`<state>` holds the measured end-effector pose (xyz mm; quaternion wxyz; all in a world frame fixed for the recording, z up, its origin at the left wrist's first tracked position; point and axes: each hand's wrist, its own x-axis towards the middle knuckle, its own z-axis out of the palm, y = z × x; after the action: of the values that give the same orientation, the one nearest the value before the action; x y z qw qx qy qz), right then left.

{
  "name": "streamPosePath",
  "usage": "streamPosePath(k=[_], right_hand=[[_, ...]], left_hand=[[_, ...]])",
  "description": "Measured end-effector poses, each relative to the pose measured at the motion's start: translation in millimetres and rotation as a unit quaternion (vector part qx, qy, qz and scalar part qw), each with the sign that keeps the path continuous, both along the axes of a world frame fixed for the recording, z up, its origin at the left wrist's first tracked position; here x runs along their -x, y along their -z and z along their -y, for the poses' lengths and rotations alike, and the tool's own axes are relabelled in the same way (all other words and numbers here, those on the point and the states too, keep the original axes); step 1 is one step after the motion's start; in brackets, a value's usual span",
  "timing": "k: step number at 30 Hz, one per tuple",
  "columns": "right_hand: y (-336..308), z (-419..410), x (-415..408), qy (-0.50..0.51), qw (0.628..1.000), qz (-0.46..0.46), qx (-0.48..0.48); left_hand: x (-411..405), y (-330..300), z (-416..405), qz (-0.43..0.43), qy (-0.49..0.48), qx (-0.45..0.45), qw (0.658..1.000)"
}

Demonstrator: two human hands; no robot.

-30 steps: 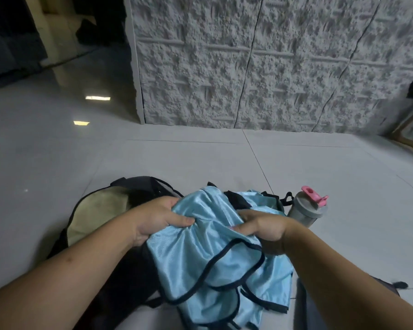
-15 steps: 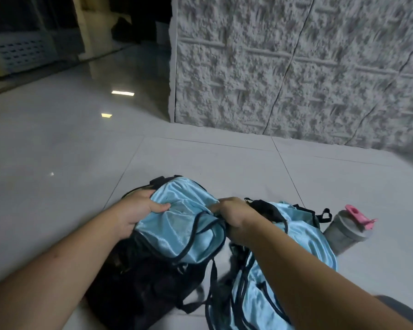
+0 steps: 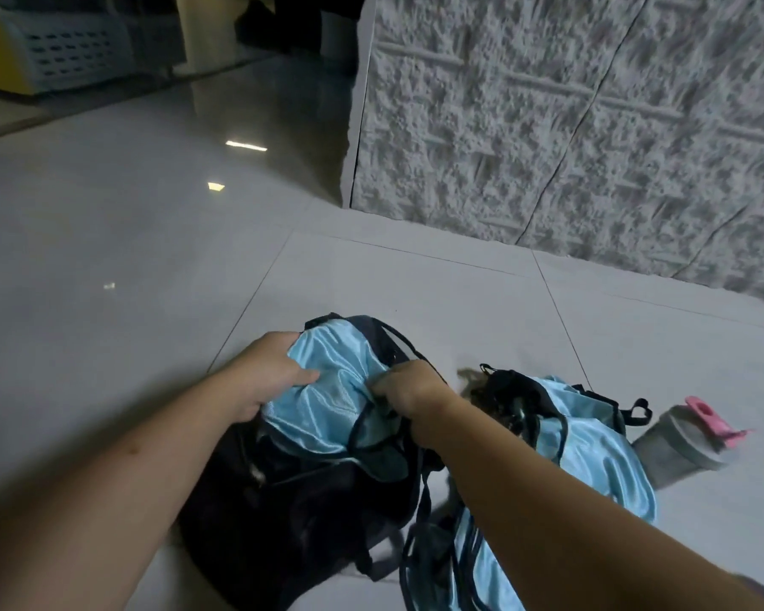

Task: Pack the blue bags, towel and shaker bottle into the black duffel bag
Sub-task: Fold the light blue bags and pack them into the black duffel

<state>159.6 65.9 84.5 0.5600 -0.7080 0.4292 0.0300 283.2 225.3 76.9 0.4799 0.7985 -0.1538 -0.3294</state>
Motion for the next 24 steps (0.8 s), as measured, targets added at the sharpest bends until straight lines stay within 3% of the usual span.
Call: streamPosePath(k=[5,12,16,19,21,24], right_hand=[[11,-5,0,-0.125,0.97,-0.138,0.157],[33,-22,-4,-0.215,0.94,-0.194,0.179],[52,-18,-6,-0.16,0.948,-0.154,0.229],[54,-11,-8,-0.101,0.958,-0.131,0.236],[55,-10,-9,-0.084,0.962,-0.122,0.228],[54,-8,-8,-0.099,0.961,-0.117,0.23]], left_hand=[[7,26,5,0.075,0.109,-0.175,0.976],[17,49,20,0.099,0.234,-0.309,0.916],[13,65,25,0.173,0.109,-0.224,0.953],[13,70,32,0.199,0.047,-0.192,0.96],[16,70,35,0.249,0.031,-0.189,0.949],[26,69,39,0.403,0.07,-0.15,0.9]])
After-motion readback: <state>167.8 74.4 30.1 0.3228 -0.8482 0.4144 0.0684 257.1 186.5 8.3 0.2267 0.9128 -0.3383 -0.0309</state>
